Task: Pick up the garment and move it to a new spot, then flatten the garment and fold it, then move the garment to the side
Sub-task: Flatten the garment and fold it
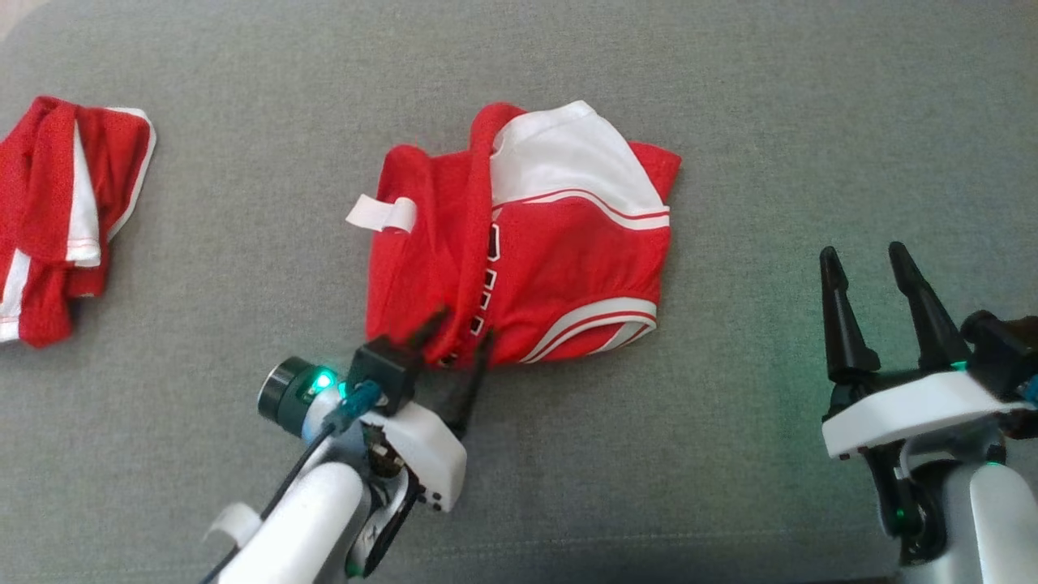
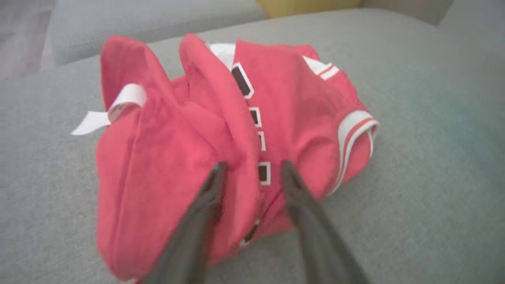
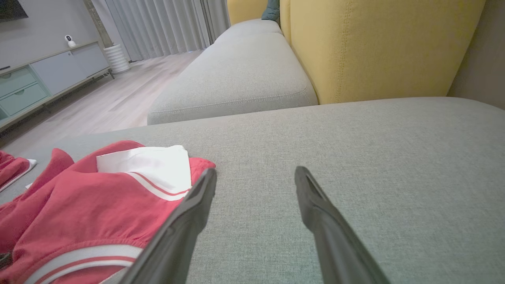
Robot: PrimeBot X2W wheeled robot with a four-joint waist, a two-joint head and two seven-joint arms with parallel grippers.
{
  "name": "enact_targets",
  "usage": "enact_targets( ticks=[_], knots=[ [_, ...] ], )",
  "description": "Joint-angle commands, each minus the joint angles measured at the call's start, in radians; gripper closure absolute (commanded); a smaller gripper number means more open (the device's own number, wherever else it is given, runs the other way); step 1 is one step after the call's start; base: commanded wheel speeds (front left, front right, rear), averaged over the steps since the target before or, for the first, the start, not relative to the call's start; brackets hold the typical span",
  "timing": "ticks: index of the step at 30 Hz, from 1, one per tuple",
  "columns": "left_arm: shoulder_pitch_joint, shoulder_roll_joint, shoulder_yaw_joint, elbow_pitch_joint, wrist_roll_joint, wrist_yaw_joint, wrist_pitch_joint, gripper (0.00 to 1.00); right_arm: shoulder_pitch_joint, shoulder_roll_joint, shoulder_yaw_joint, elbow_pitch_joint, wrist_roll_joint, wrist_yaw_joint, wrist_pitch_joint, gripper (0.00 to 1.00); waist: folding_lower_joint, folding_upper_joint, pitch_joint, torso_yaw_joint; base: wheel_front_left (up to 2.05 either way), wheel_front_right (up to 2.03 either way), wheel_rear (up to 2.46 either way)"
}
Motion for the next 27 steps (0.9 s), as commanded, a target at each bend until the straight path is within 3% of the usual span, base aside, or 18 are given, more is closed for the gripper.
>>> enact_targets(
  ticks=[1,9,17,27],
  knots=[
    [-0.012,0.004,0.047,-0.027,-0.006,0.007,-0.03,0.0,-0.024,-0.006,0.024,-0.037,-0.007,-0.001,0.002,0.0,0.0,0.0,-0.004,0.001,0.0,0.0,0.0],
    [0.008,-0.007,0.129,-0.082,-0.031,0.053,-0.188,0.0,-0.015,-0.006,0.027,-0.051,-0.026,-0.001,0.019,0.0,0.0,0.0,-0.045,0.014,0.0,0.0,0.0],
    [0.051,0.045,0.281,-0.126,-0.082,0.106,-0.209,0.0,0.01,-0.006,0.029,-0.069,-0.034,-0.001,0.036,0.0,0.0,0.0,-0.082,0.023,0.0,0.0,0.0],
    [0.11,0.103,0.358,-0.125,-0.113,0.108,-0.212,0.0,0.037,-0.006,0.026,-0.085,-0.036,-0.001,0.05,0.0,0.0,0.0,-0.104,0.023,0.0,0.0,0.0]
  ],
)
